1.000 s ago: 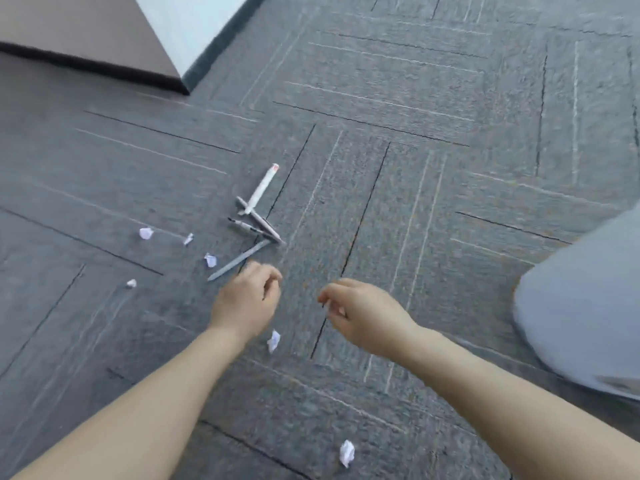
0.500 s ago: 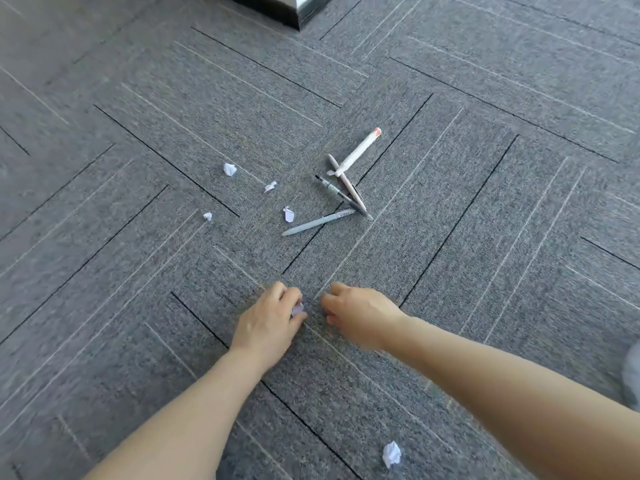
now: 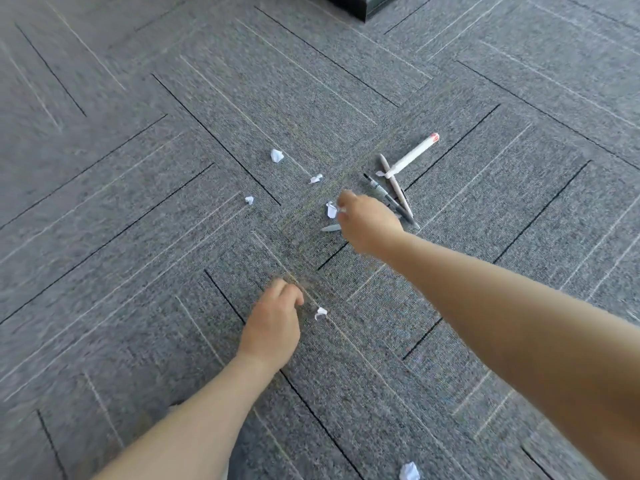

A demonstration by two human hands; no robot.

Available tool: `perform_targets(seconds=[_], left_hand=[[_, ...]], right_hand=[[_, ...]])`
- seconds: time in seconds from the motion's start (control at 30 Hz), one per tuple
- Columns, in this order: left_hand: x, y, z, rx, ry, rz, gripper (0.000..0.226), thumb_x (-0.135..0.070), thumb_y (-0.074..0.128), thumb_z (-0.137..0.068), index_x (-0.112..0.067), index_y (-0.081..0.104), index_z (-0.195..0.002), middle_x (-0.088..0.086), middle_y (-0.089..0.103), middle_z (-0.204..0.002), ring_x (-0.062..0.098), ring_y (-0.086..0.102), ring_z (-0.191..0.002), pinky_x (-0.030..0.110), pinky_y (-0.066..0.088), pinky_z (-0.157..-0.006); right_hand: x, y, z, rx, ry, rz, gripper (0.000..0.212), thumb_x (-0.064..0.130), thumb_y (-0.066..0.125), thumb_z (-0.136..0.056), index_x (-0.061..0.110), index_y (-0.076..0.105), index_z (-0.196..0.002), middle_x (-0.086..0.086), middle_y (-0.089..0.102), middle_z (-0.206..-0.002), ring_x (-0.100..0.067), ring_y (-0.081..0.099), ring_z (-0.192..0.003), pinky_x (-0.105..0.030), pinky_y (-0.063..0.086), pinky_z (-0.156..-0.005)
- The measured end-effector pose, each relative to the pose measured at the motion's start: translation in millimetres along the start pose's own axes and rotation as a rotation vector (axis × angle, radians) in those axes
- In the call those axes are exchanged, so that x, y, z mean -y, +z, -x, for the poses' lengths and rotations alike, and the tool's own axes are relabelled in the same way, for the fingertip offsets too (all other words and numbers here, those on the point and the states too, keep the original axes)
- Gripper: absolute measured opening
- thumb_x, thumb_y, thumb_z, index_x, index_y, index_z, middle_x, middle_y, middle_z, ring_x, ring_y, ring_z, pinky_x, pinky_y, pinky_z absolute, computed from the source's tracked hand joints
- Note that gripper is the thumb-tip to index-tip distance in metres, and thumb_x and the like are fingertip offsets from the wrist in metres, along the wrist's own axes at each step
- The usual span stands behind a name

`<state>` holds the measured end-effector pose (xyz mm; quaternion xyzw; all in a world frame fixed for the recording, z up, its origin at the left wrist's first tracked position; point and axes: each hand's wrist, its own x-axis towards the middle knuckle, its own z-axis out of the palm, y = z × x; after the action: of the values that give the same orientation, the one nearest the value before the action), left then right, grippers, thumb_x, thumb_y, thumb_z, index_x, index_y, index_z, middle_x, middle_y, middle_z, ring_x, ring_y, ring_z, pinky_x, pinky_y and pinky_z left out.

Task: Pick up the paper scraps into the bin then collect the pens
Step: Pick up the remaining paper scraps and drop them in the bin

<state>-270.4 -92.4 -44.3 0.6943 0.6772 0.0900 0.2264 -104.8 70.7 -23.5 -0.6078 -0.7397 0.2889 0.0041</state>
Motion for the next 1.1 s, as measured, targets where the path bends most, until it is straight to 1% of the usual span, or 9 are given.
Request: perform_targets(seconds=[0.1, 0.23, 0.4, 0.53, 0.73, 0.83, 0.93, 1.03, 1.1], left_hand=[[-3.1, 6.3, 5.5, 0.103, 0.06, -0.019, 0.018, -0.014, 0.039, -0.097, -0.013, 0.048, -0.112, 0.002, 0.047, -0.108, 0.012, 0.049, -0.079, 0.024, 0.046, -0.067], [-8.4, 13.1, 2.4, 0.178, 0.142, -0.097, 0.041, -0.043, 0.042, -0.095, -0.015, 0.038, -0.125, 0.0, 0.042, -0.113, 0.012, 0.047, -0.091, 0.025, 0.048, -0.075], [-5.1, 18.0, 1.4, 0.085, 0.256, -0.12, 0.015, -0.021, 0.04, -0.1, -0.01, 0.049, -0.105, 0.004, 0.051, -0.102, 0.009, 0.035, -0.081, 0.02, 0.035, -0.065], [1.3, 20.0, 0.2, 0.099, 0.258, -0.086, 0.002, -0.011, 0.046, -0.097, -0.012, 0.046, -0.097, 0.001, 0.045, -0.089, 0.011, 0.042, -0.075, 0.021, 0.039, -0.059], [0.7, 8.8, 1.7, -0.038, 0.136, 0.06, 0.004, -0.008, 0.053, -0.092, -0.007, 0.056, -0.089, 0.002, 0.051, -0.086, 0.015, 0.049, -0.065, 0.025, 0.044, -0.053], [2.3, 9.6, 4.6, -0.102, 0.077, 0.148, 0.009, -0.009, 0.051, -0.093, -0.007, 0.057, -0.086, 0.001, 0.053, -0.094, 0.015, 0.054, -0.068, 0.026, 0.051, -0.061], [6.5, 10.2, 5.7, -0.113, 0.015, 0.194, 0.019, -0.009, 0.053, -0.091, -0.014, 0.048, -0.073, -0.004, 0.052, -0.083, 0.012, 0.05, -0.066, 0.028, 0.048, -0.062], [8.1, 6.9, 6.8, -0.082, 0.01, 0.173, 0.022, -0.005, 0.052, -0.085, -0.015, 0.042, -0.068, -0.002, 0.05, -0.069, 0.014, 0.051, -0.062, 0.035, 0.047, -0.056], [8.0, 5.1, 8.5, -0.042, -0.001, 0.162, 0.017, -0.008, 0.046, -0.09, -0.016, 0.042, -0.075, -0.001, 0.05, -0.068, 0.015, 0.051, -0.059, 0.034, 0.047, -0.053]], right_hand=[[14.2, -0.2, -22.4, 0.0, -0.056, 0.157, 0.031, 0.033, 0.05, -0.099, 0.016, 0.042, -0.124, -0.005, 0.06, -0.096, -0.023, 0.06, -0.076, -0.034, 0.048, -0.057], [21.6, 8.0, -41.8, 0.022, -0.011, 0.232, 0.033, 0.018, 0.056, -0.097, 0.011, 0.043, -0.126, -0.003, 0.055, -0.088, -0.023, 0.06, -0.076, -0.038, 0.052, -0.06], [10.8, 18.6, -45.8, -0.05, -0.091, 0.181, 0.017, 0.02, 0.046, -0.098, 0.011, 0.053, -0.11, -0.015, 0.061, -0.104, -0.034, 0.06, -0.089, -0.044, 0.05, -0.073], [13.3, 18.7, -46.8, -0.006, -0.052, 0.214, 0.018, 0.01, 0.05, -0.099, 0.006, 0.053, -0.116, -0.013, 0.06, -0.113, -0.021, 0.051, -0.085, -0.03, 0.042, -0.07], [1.3, 11.6, -31.6, -0.105, 0.024, -0.341, 0.02, 0.02, 0.046, -0.101, 0.005, 0.058, -0.099, -0.001, 0.056, -0.075, -0.01, 0.043, -0.054, -0.015, 0.033, -0.041], [-1.4, 11.6, -28.3, -0.072, 0.099, -0.566, 0.016, 0.019, 0.048, -0.1, 0.008, 0.059, -0.095, 0.0, 0.055, -0.07, -0.013, 0.044, -0.053, -0.021, 0.042, -0.049], [0.1, 5.7, -33.2, -0.072, 0.125, -0.696, 0.013, 0.01, 0.048, -0.099, 0.013, 0.058, -0.091, -0.004, 0.059, -0.075, -0.013, 0.053, -0.054, -0.025, 0.051, -0.054], [6.3, 2.2, -40.6, -0.071, 0.15, -0.678, 0.027, 0.005, 0.036, -0.099, 0.012, 0.062, -0.097, -0.002, 0.054, -0.065, -0.012, 0.045, -0.047, -0.02, 0.042, -0.041], [11.4, 3.3, -45.1, -0.063, 0.179, -0.696, 0.033, 0.004, 0.031, -0.097, 0.011, 0.063, -0.096, 0.0, 0.047, -0.059, -0.013, 0.038, -0.046, -0.025, 0.037, -0.045]])
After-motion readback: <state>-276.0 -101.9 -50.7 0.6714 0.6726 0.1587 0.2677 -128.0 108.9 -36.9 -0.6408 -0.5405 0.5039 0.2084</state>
